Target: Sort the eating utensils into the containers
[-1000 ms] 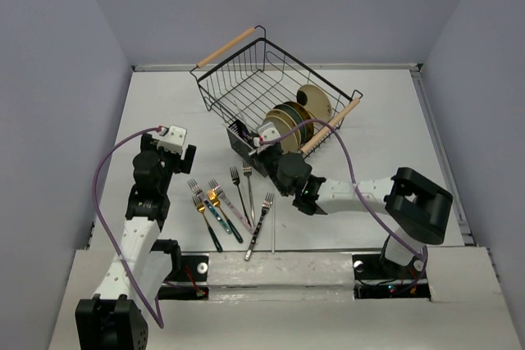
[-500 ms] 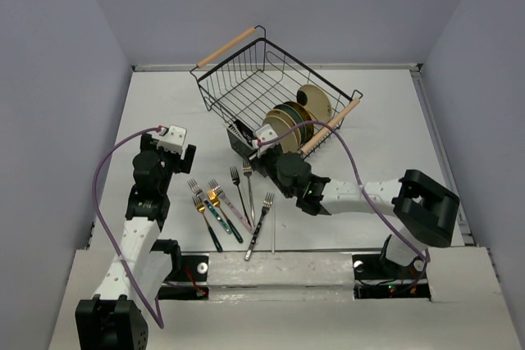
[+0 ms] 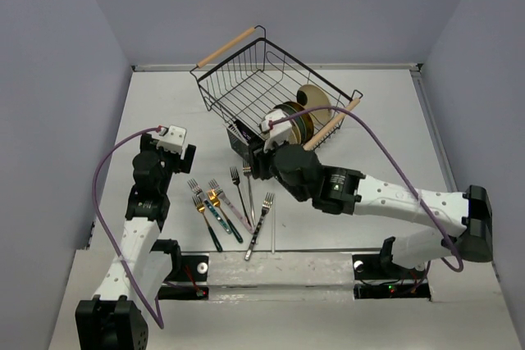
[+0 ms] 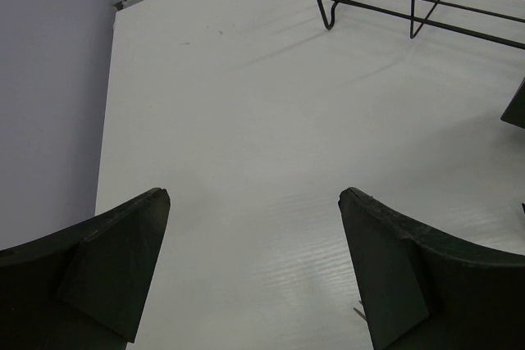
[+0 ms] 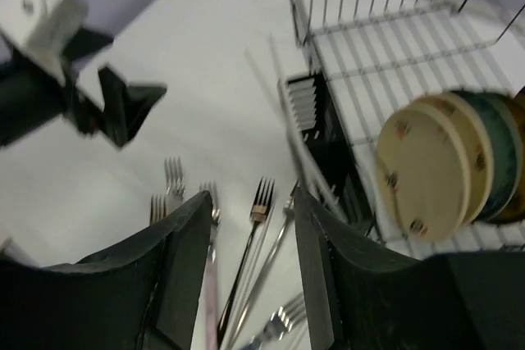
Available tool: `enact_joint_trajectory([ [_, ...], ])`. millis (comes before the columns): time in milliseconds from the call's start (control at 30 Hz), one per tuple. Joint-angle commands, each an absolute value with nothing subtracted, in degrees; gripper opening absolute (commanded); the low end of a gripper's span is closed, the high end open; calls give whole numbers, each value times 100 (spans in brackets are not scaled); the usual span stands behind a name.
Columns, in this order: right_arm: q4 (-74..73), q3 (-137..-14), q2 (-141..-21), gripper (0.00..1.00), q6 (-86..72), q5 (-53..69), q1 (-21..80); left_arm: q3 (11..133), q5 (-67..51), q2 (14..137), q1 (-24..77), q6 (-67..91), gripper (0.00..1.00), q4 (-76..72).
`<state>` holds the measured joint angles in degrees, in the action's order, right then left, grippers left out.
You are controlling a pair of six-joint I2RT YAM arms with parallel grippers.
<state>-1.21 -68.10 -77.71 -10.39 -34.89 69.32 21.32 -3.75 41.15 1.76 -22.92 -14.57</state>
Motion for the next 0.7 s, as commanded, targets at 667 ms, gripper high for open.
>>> enact_joint_trajectory([
  [667, -4201, -6706, -9983, 45, -4922, -2962, 7972, 2022, -334, 3832, 132, -2338, 99, -1705],
])
